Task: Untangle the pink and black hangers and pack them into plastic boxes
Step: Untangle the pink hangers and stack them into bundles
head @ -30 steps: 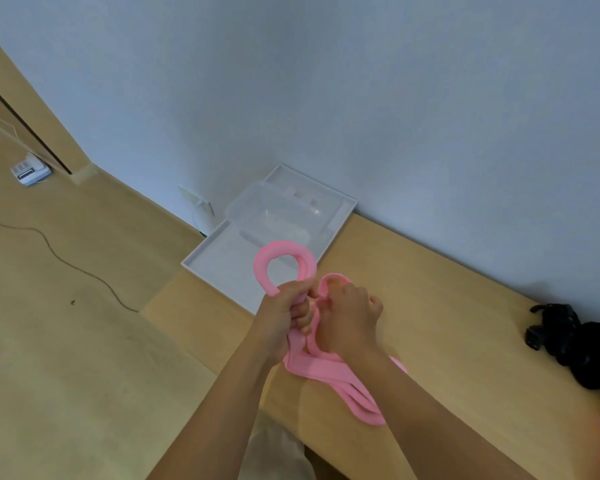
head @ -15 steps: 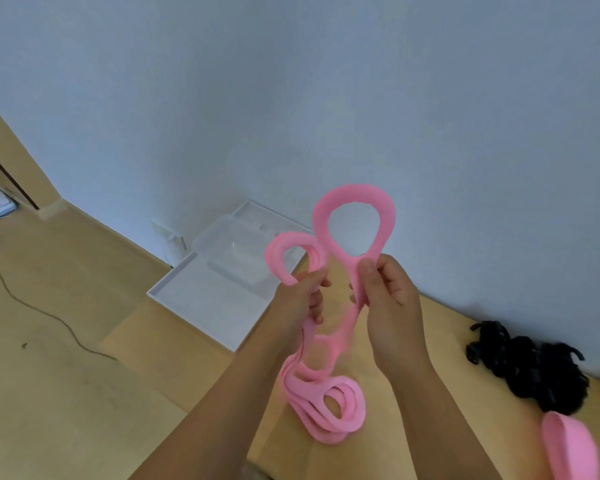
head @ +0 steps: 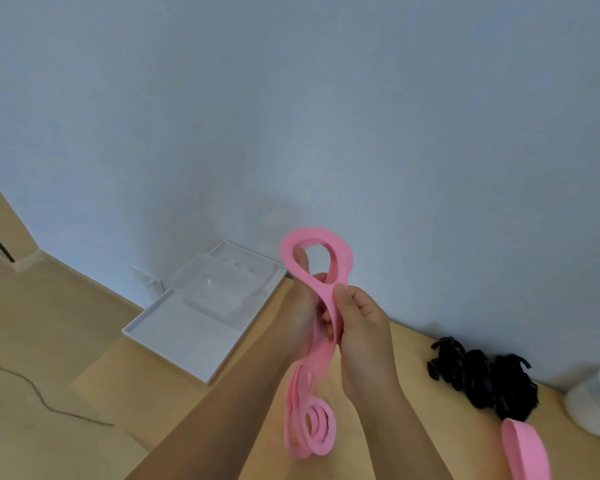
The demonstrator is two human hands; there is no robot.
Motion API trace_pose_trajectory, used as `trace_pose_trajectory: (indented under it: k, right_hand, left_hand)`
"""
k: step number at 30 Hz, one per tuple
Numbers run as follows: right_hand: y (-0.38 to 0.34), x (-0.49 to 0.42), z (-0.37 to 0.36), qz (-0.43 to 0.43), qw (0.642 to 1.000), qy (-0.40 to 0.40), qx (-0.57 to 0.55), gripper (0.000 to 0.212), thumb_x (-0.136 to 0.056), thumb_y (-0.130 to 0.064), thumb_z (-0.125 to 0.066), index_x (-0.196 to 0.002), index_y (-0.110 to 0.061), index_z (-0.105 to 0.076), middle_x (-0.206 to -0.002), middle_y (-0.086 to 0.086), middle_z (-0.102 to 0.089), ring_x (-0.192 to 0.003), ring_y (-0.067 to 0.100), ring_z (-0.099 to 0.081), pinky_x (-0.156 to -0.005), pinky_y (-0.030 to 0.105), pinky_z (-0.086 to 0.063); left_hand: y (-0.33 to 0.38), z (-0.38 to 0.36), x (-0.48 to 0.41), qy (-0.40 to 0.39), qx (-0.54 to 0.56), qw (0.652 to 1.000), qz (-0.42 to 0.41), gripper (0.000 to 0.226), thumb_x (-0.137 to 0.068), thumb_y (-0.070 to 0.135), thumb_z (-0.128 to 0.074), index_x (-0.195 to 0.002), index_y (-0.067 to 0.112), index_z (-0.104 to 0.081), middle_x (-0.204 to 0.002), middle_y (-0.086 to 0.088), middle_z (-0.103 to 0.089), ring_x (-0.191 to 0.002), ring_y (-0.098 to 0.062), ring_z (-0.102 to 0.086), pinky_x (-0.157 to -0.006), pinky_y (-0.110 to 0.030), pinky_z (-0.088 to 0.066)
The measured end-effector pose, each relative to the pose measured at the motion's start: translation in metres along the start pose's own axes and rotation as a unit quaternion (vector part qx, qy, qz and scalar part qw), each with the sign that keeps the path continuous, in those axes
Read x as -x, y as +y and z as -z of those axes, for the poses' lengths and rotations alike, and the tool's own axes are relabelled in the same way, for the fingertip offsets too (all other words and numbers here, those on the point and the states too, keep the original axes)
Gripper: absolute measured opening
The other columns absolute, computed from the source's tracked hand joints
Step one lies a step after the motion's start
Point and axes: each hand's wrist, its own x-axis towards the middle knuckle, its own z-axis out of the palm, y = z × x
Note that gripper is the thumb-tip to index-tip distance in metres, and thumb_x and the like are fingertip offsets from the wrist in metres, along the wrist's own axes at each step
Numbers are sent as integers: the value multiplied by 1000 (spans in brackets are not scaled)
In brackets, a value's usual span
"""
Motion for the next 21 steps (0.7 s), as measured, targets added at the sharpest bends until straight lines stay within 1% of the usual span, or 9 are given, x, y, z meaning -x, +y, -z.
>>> trace_pose_trajectory:
  k: [2,4,7,9,11,14,16,18,21]
  right_hand:
    - [-4,2,2,15,1000,9,-11,34,-96,-19,-48,-65,-14,-60,-58,0,-48,-50,6,-42,-48,12,-38]
    - [-7,4,5,25,999,19,-33,31,-97,-19,-46,-70,-9,-59,-56,-1,-50,-49,6,-44,-50,13,-40]
    - [-9,4,12,30,997,31,-67,32,-99,-21,-42,-80,-1,-59,-60,3,-52,-52,10,-45,-57,21,-42]
    - [-10,3,17,24,997,29,-70,33,-99,-22,-41,-85,2,-60,-61,5,-52,-54,12,-44,-61,24,-42]
    - [-11,3,20,15,999,21,-38,33,-98,-22,-44,-77,-1,-58,-59,3,-51,-54,12,-44,-58,21,-41]
    - [-12,4,24,-3,1000,18,1,34,-97,-20,-46,-67,-9,-57,-58,1,-52,-53,10,-45,-53,16,-41]
    - [-12,4,26,-9,999,30,22,34,-97,-22,-47,-67,-8,-56,-60,4,-52,-56,13,-45,-54,20,-40]
    - [-13,5,28,-5,998,37,45,34,-96,-23,-48,-68,-7,-55,-62,5,-52,-59,15,-46,-56,23,-39]
    - [-18,5,28,0,996,34,82,34,-94,-24,-51,-69,-1,-56,-60,6,-50,-58,15,-45,-55,24,-37]
  left_hand:
    - [0,-7,1,-5,-13,1000,-10,56,-67,73,-35,-58,17,-29,-42,4,-27,-35,-8,-30,-37,-14,-27]
    - [1,-11,0,-19,-27,999,-3,56,-66,72,-35,-57,16,-31,-42,4,-28,-36,-8,-30,-38,-14,-27]
    - [2,-14,-3,-21,-56,998,16,59,-66,72,-40,-59,13,-37,-42,1,-31,-37,-9,-28,-39,-18,-24]
    - [0,-17,-4,-18,-23,999,39,62,-75,72,-37,-58,12,-39,-40,0,-31,-34,-10,-29,-38,-18,-24]
    - [-2,-21,-2,-25,9,999,46,66,-79,76,-29,-56,15,-33,-38,0,-29,-32,-10,-30,-37,-15,-25]
    - [-5,-26,-2,-33,0,999,17,66,-67,82,-32,-58,17,-28,-41,2,-27,-33,-9,-30,-36,-15,-25]
    - [-7,-27,-4,-30,-29,999,-1,66,-55,82,-38,-60,16,-33,-44,2,-30,-35,-9,-30,-38,-16,-25]
    - [-8,-25,-4,-29,-73,997,-9,59,-56,73,-50,-59,15,-41,-47,1,-33,-39,-9,-32,-40,-19,-26]
    - [-8,-24,-5,-19,-159,986,-41,35,-73,39,-67,-57,14,-49,-53,-4,-37,-49,-14,-36,-47,-23,-30]
